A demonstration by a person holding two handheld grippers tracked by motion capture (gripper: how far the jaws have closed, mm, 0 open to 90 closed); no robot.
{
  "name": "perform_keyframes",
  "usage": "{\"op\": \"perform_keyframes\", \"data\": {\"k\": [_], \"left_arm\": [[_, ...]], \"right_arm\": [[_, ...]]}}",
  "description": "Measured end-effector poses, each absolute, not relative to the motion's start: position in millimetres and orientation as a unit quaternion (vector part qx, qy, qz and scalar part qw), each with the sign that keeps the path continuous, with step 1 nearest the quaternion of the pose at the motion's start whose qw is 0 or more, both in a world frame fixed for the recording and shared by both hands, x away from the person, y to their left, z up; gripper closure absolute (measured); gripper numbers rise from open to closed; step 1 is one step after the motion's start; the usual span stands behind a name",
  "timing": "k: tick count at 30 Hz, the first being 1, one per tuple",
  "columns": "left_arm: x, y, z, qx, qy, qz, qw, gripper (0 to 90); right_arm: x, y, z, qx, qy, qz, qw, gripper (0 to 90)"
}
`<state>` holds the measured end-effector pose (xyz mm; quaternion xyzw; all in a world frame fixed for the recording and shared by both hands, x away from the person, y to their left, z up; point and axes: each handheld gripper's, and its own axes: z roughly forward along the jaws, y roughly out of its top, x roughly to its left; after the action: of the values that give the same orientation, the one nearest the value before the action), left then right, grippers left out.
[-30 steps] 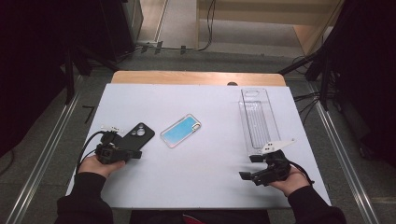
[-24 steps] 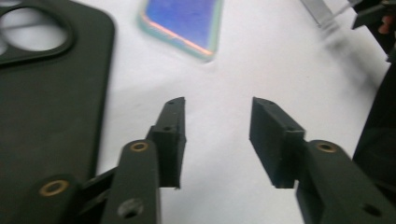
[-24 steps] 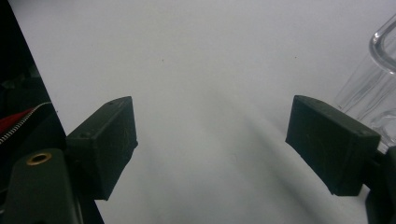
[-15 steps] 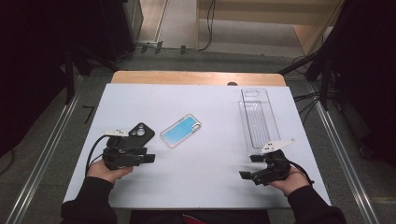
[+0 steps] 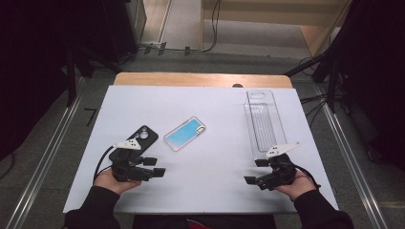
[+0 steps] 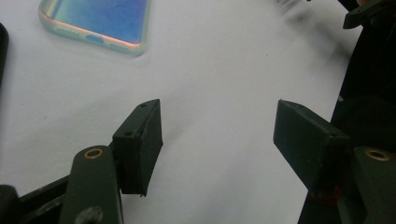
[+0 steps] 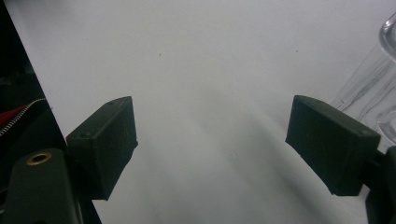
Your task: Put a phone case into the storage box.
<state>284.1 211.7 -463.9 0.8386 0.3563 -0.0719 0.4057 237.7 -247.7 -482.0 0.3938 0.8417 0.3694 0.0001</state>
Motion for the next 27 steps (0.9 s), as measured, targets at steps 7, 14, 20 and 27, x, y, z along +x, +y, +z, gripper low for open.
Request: {"op": "perform_keyframes", "data": {"k": [7, 14, 20, 27], "left_arm": [[288, 217, -460, 0.833, 0.373, -0.058, 0.404, 30.4], [294, 230, -456, 0.819, 0.384, -0.019, 0.425, 25.6], [301, 238, -454, 0.826, 0.382, 0.025, 0.413, 25.5], [317, 248, -455, 0.812, 0.395, 0.041, 0.427, 21.8]], "right_arm": [[238, -248, -482, 0.394, 0.843, 0.367, -0.001, 14.4], [238, -248, -482, 0.393, 0.842, 0.368, -0.001, 14.4], [238, -248, -482, 0.394, 0.842, 0.369, -0.001, 14.4], [238, -248, -482, 0.394, 0.842, 0.368, 0.000, 14.4]]}}
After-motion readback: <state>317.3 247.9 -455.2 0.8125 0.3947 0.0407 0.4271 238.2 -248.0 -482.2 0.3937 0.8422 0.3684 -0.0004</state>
